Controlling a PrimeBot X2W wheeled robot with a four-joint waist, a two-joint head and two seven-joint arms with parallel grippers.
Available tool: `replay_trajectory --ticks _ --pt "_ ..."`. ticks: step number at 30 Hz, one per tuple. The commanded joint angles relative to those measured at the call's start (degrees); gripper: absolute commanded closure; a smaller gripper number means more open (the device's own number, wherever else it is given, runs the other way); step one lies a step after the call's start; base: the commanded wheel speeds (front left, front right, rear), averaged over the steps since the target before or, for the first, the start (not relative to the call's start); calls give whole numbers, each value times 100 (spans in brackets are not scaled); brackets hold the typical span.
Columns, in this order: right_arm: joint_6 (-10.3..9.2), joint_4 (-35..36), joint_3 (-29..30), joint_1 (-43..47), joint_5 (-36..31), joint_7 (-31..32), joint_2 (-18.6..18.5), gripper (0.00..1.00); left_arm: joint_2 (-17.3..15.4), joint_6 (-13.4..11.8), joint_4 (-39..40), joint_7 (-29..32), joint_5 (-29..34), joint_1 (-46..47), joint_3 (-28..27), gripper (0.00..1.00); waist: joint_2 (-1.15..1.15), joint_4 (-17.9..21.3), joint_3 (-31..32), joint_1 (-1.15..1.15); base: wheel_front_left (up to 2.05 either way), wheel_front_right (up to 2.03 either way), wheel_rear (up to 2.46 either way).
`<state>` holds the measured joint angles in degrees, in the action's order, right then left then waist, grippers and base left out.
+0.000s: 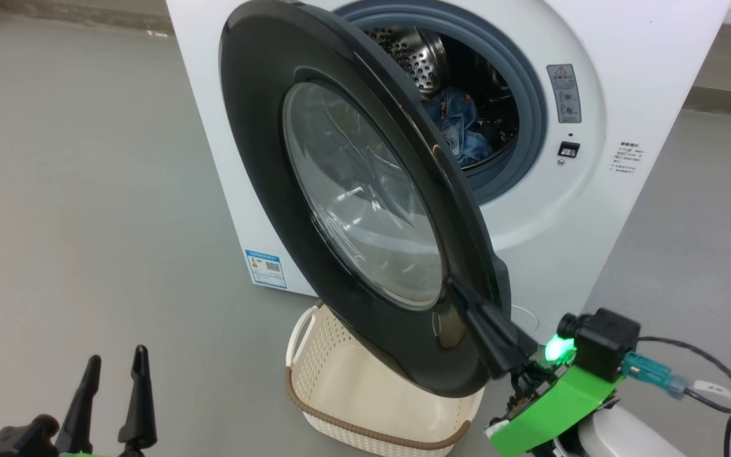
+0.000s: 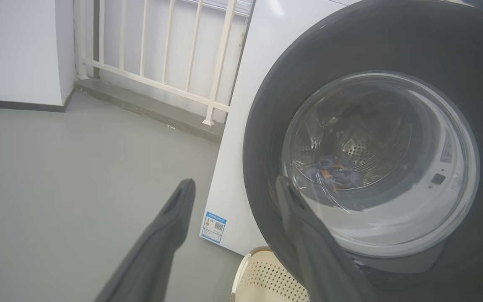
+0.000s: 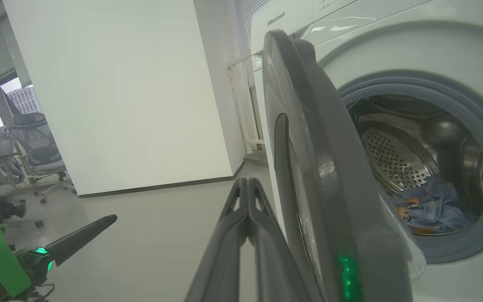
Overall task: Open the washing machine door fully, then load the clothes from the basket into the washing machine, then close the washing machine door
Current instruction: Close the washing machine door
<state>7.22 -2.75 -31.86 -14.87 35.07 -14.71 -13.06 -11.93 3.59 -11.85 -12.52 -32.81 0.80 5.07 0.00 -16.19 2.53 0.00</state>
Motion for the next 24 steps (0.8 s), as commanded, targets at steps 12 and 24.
replay_trajectory --ticks 12,24 --pt "26 -1425 -673 -538 171 -29 -285 100 -184 -36 121 -15 -85 100 -156 0 0 -62 -101 0 0 0 0" --pt "26 -1641 297 -684 19 -29 -617 100 -238 -24 214 -17 -88 313 -103 0 0 -114 -747 0 0 0 0"
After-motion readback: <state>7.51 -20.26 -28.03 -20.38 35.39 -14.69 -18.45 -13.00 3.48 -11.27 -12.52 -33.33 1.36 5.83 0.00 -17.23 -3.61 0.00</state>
